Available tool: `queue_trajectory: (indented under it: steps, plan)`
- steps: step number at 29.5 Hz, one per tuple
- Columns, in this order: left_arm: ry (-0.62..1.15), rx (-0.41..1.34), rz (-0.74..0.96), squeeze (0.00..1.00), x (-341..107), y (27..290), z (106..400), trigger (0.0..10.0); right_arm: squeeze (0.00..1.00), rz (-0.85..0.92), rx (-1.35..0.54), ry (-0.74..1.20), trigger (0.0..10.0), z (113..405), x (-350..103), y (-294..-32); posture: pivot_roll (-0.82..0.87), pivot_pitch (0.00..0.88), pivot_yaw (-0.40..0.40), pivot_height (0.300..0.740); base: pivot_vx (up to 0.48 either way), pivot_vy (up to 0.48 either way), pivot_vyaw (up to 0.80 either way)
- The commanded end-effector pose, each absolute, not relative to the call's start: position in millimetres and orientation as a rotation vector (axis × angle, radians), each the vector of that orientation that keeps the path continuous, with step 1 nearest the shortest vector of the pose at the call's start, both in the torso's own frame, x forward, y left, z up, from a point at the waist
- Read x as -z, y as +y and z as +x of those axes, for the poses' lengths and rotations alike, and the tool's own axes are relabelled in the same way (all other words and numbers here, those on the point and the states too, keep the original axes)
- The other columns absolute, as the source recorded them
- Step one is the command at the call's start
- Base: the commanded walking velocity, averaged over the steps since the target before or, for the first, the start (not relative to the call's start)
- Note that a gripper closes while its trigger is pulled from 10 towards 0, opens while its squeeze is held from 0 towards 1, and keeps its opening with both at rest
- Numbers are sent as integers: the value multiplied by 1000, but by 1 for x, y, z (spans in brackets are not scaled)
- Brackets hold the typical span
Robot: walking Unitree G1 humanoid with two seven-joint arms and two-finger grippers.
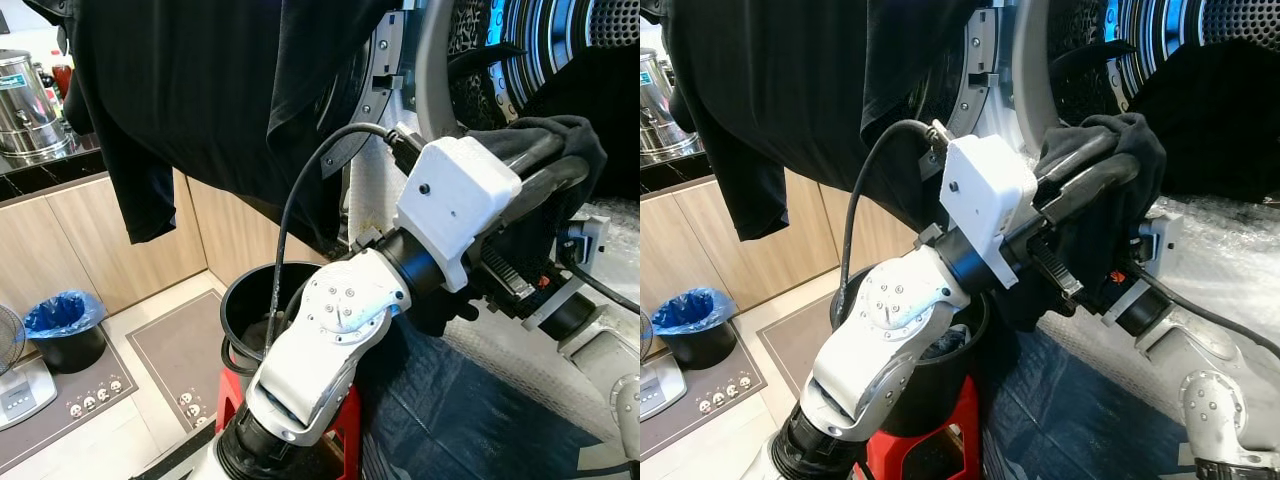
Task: Clothes washing
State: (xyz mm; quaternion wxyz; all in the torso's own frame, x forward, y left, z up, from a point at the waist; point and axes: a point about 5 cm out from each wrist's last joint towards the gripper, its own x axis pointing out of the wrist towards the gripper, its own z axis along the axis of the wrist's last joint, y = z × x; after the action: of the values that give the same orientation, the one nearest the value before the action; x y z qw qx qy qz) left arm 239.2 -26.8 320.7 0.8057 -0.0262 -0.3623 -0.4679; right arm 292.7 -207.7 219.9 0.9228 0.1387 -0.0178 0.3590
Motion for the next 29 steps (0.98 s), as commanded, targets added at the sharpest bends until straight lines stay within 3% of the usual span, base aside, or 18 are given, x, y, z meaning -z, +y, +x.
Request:
queue_trajectory:
  steps: [1, 23, 24, 25, 26, 27, 29]
  plan:
    - [-817, 1021, -105, 0, -330, -29, 229, 10000, 0, 298, -742, -66, 0, 294, -230, -209, -72, 0, -34, 740, 0, 0, 0]
    - [-722, 1055, -65, 0, -317, -30, 232, 10000, 0, 356, -793, -110, 0, 293, -238, -203, -65, 0, -26, 740, 0, 0, 0]
    - [-708, 1056, -64, 235, -315, -31, 233, 10000, 0, 356, -795, -110, 0, 293, -238, -203, -65, 0, -26, 740, 0, 0, 0]
    - [-704, 1056, -64, 357, -315, -31, 234, 10000, 0, 357, -795, -110, 0, 293, -238, -203, -65, 0, -26, 740, 0, 0, 0]
    - [-702, 1056, -63, 800, -315, -31, 234, 10000, 0, 357, -797, -111, 0, 293, -238, -203, -65, 0, -26, 740, 0, 0, 0]
    - [-702, 1054, -61, 1000, -315, -31, 234, 10000, 0, 357, -799, -112, 0, 293, -238, -203, -64, 0, -26, 740, 0, 0, 0]
    - [-699, 1051, -61, 1000, -315, -31, 234, 10000, 0, 358, -800, -111, 0, 293, -238, -203, -64, 0, -26, 740, 0, 0, 0]
